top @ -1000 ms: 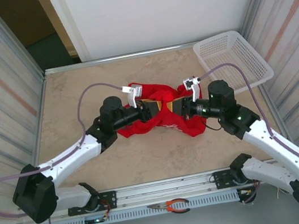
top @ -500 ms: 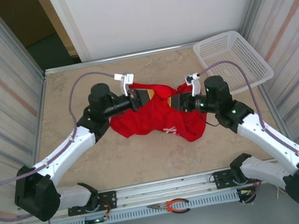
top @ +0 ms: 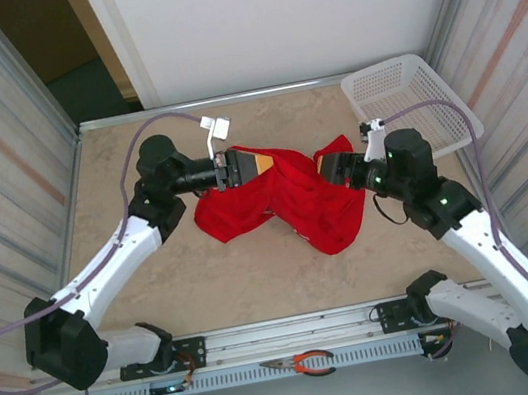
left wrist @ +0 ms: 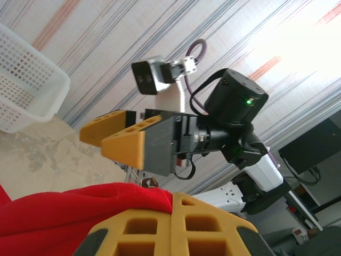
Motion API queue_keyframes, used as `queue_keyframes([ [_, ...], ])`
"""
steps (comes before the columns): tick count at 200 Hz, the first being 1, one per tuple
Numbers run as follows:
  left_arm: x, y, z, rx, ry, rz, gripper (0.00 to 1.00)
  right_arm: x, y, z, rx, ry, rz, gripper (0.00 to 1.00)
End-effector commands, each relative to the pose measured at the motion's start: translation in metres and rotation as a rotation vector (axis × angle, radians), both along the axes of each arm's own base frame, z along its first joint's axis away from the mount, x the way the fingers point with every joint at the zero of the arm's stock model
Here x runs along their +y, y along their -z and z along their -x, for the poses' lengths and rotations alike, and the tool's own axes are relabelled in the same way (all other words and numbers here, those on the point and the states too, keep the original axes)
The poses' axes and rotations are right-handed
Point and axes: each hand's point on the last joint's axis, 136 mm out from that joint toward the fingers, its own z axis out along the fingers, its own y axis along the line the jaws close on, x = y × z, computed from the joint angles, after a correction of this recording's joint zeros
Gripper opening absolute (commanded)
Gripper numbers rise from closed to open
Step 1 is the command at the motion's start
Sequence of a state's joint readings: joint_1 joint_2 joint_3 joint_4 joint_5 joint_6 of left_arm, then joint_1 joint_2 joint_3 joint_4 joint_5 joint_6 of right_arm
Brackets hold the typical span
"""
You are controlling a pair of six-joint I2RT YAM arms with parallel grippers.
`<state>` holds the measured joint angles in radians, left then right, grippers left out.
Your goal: Fold the inside-out t-shirt
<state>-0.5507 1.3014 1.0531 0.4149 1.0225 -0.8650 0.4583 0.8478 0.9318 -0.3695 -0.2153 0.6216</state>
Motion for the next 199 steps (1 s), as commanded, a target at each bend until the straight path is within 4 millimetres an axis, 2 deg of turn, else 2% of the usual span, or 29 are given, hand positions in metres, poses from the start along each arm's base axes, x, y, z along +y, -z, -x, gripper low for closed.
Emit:
queue_keyframes([
  [1,0.006,-0.022,0.01,-0.076,0.017,0.026,0.0,0.016,-0.003,0.008,-0.007,-0.085,-0.004,0.68],
  [35,0.007,-0.023,0.006,-0.071,-0.008,0.027,0.0,0.056,0.003,0.019,-0.036,-0.232,0.02,0.72],
  [51,0.007,-0.024,0.003,-0.067,-0.019,0.027,0.0,0.068,0.006,0.02,-0.049,-0.255,0.053,0.72],
  [77,0.007,-0.024,0.002,-0.06,-0.026,0.026,0.0,0.069,0.0,0.019,-0.073,-0.234,0.107,0.72],
  [93,0.007,-0.023,0.001,-0.054,-0.031,0.022,0.0,0.065,-0.011,0.021,-0.108,-0.223,0.118,0.7],
  [135,0.007,-0.016,-0.005,-0.027,-0.058,0.011,0.0,0.058,-0.038,0.038,-0.192,-0.229,0.099,0.57],
  [161,0.006,-0.014,-0.008,-0.016,-0.067,0.009,0.0,0.067,-0.047,0.047,-0.217,-0.275,0.088,0.46],
  [199,0.005,-0.013,-0.011,-0.011,-0.071,0.011,0.0,0.088,-0.048,0.047,-0.233,-0.323,0.114,0.39],
])
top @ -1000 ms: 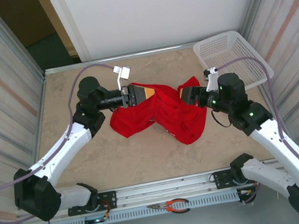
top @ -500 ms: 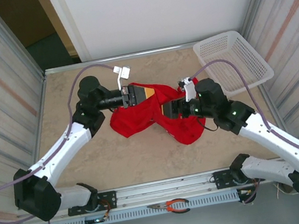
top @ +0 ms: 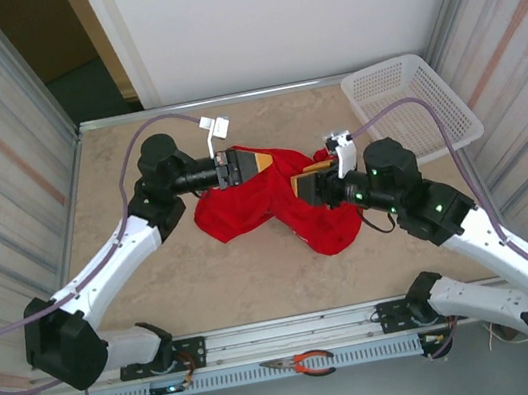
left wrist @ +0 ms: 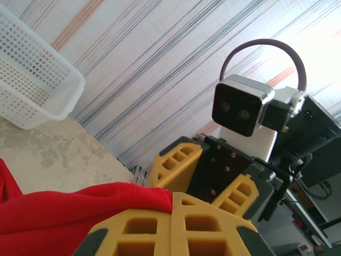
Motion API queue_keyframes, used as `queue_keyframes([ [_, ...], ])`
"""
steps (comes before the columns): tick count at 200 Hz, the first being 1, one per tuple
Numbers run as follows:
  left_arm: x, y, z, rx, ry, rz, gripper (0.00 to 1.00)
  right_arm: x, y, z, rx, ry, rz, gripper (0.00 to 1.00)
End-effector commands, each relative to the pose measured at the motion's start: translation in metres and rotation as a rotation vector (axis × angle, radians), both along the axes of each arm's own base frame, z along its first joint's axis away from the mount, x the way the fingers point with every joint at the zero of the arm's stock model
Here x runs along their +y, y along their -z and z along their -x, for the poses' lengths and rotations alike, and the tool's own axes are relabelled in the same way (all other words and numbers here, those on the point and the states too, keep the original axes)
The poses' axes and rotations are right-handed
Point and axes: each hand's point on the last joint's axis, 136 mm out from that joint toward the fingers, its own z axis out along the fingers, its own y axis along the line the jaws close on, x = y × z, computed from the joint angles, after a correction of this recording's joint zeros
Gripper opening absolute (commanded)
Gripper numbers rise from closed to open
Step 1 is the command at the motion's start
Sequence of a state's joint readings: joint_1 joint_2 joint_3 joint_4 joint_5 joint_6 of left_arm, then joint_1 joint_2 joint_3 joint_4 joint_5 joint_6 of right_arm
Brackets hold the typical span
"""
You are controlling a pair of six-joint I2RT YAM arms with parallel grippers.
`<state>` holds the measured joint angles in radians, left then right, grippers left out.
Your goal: Fold the inside-out t-shirt
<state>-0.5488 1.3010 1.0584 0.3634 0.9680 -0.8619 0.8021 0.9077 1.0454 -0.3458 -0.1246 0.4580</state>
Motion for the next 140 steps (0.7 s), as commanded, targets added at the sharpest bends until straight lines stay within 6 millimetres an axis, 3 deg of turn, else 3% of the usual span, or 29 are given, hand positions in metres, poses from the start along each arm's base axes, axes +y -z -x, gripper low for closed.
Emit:
queue_keyframes([
  [1,0.004,-0.02,0.0,-0.05,-0.014,0.031,0.0,0.01,-0.007,-0.004,-0.043,-0.013,0.025,0.39],
  [24,0.004,-0.022,-0.001,-0.054,-0.015,0.037,0.0,0.017,-0.009,-0.008,-0.051,-0.017,0.034,0.39],
  [27,0.005,-0.023,-0.001,-0.055,-0.016,0.038,0.0,0.021,-0.001,-0.013,-0.037,-0.016,0.055,0.39],
  [56,0.005,-0.027,0.001,-0.058,-0.01,0.045,0.0,0.026,0.01,-0.025,-0.031,0.013,0.093,0.37],
  [75,0.005,-0.03,0.001,-0.058,-0.009,0.054,0.0,0.029,0.016,-0.031,-0.024,0.026,0.115,0.25],
  [88,0.005,-0.031,0.0,-0.058,-0.01,0.06,0.0,0.03,0.017,-0.033,-0.02,0.022,0.126,0.0],
  [96,0.005,-0.031,-0.002,-0.052,-0.02,0.058,0.0,0.029,0.012,-0.033,-0.029,0.018,0.136,0.0],
  [122,0.031,-0.014,-0.029,-0.02,-0.203,0.002,0.47,-0.001,-0.027,-0.037,-0.099,0.085,0.149,0.0],
  [140,0.065,0.017,-0.05,0.019,-0.392,-0.095,0.6,-0.037,-0.063,-0.037,-0.131,0.154,0.082,0.0],
])
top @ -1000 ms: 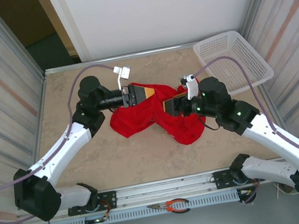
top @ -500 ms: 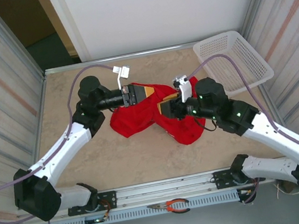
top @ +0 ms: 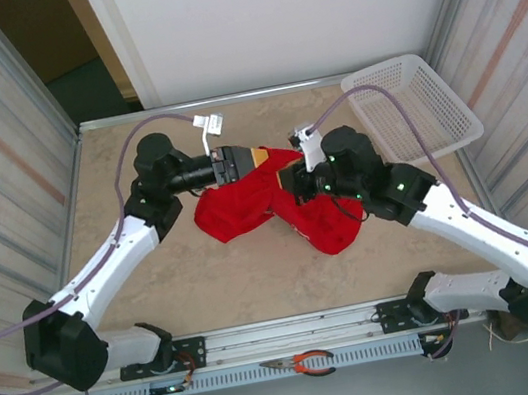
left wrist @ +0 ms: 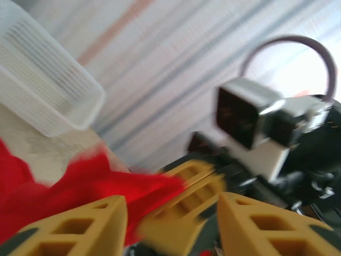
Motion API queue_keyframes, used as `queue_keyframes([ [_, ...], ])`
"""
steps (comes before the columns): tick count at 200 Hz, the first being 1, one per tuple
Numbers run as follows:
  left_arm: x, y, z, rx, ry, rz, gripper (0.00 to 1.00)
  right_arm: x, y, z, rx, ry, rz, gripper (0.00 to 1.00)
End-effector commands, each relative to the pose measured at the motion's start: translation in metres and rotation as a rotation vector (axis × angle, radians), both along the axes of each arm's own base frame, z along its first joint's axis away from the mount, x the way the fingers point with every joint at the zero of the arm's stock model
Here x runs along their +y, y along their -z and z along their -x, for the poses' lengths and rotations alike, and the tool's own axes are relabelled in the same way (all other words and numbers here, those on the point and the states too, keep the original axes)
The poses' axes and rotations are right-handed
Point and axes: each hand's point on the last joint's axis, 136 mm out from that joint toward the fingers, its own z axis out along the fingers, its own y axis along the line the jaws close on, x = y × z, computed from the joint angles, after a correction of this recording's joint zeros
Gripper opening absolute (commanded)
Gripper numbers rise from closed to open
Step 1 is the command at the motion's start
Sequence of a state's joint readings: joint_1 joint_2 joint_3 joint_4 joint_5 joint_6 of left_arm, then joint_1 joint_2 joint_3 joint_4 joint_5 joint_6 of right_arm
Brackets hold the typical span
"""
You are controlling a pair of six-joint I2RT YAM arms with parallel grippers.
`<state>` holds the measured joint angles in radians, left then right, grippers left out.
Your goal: Fold the inside-out t-shirt
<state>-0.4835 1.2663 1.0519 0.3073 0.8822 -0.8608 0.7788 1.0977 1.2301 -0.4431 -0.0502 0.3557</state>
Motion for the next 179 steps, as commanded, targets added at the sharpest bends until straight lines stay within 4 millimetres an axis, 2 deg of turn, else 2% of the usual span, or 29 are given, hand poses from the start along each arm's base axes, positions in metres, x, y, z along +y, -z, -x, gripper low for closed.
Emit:
queue_keyframes([
  [1,0.044,0.019,-0.024,0.004,-0.25,-0.094,0.6,-0.049,-0.062,0.002,-0.12,0.088,-0.07,0.0],
  [14,0.067,0.055,-0.033,0.072,-0.361,-0.184,0.61,-0.074,-0.08,0.009,-0.136,0.125,-0.13,0.0],
  [35,0.093,0.119,-0.036,0.193,-0.472,-0.342,0.62,-0.095,-0.083,0.014,-0.121,0.165,-0.178,0.0],
  [57,0.106,0.179,-0.029,0.335,-0.527,-0.424,0.62,-0.102,-0.075,0.015,-0.104,0.19,-0.187,0.0],
  [83,0.115,0.23,-0.014,0.438,-0.602,-0.501,0.62,-0.102,-0.072,0.013,-0.093,0.194,-0.187,0.0],
  [101,0.114,0.249,-0.002,0.45,-0.662,-0.564,0.61,-0.101,-0.074,0.012,-0.093,0.189,-0.19,0.0],
  [124,0.099,0.261,0.013,0.446,-0.687,-0.605,0.6,-0.099,-0.073,0.01,-0.09,0.185,-0.19,0.0],
  [161,0.075,0.272,0.024,0.477,-0.707,-0.628,0.61,-0.097,-0.072,0.008,-0.084,0.182,-0.199,0.0],
  [179,0.055,0.275,0.024,0.488,-0.681,-0.613,0.61,-0.097,-0.072,0.008,-0.083,0.181,-0.202,0.0],
])
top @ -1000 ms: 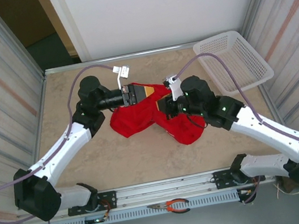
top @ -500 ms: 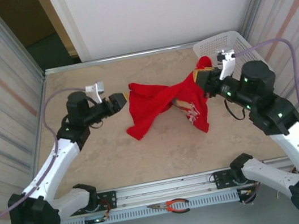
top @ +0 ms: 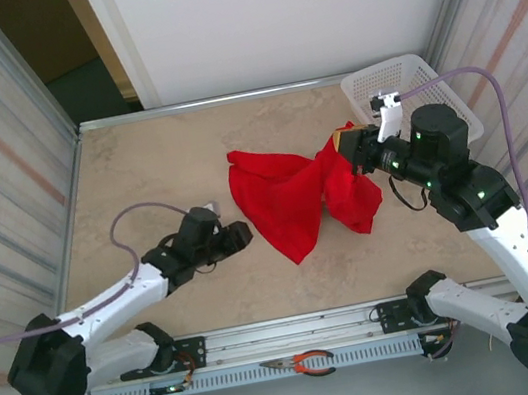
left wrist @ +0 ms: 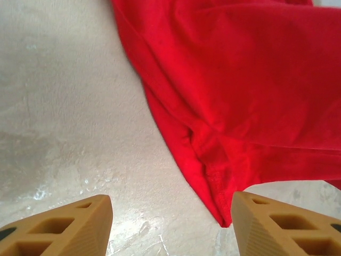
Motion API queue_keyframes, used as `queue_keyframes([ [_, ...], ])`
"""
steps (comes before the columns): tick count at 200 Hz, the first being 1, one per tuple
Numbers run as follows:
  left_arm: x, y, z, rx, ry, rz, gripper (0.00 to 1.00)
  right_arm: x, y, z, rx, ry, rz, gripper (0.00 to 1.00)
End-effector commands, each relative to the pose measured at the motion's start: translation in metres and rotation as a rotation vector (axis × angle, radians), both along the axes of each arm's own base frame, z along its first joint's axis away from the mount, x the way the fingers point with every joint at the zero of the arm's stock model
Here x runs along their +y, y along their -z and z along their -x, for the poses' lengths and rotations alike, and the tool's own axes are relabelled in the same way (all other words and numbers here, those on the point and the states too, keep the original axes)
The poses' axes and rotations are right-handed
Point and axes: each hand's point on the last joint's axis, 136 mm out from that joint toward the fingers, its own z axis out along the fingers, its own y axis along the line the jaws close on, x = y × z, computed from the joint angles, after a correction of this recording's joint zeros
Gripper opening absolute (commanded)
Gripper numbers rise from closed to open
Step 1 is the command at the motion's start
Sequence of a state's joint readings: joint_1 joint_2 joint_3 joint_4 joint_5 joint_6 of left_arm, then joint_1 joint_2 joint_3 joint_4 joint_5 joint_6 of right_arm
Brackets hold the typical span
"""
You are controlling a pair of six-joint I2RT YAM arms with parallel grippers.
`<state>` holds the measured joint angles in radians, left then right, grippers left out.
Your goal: Fold the inside-out t-shirt
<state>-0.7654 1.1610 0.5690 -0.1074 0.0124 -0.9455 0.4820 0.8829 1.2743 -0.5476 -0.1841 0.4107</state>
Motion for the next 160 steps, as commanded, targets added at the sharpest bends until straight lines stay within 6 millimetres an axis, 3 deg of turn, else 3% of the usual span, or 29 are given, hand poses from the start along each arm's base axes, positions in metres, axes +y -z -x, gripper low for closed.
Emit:
queue_keyframes([
  [1,-0.011,-0.002,-0.014,-0.019,-0.092,0.017,0.61,0.0,-0.01,0.001,-0.023,-0.004,-0.038,0.0],
  [43,-0.066,0.009,-0.014,0.006,0.007,-0.01,0.61,-0.001,-0.011,0.001,-0.027,0.003,-0.039,0.0],
  [78,-0.094,0.021,-0.014,0.022,0.035,-0.029,0.61,-0.001,-0.011,0.002,-0.03,0.0,-0.044,0.0],
  [118,-0.11,0.035,-0.015,0.062,0.02,-0.066,0.59,0.0,-0.011,0.003,-0.032,-0.009,-0.05,0.0],
  [160,-0.113,0.045,-0.012,0.095,0.009,-0.143,0.45,0.001,-0.01,0.004,-0.034,-0.014,-0.057,0.0],
])
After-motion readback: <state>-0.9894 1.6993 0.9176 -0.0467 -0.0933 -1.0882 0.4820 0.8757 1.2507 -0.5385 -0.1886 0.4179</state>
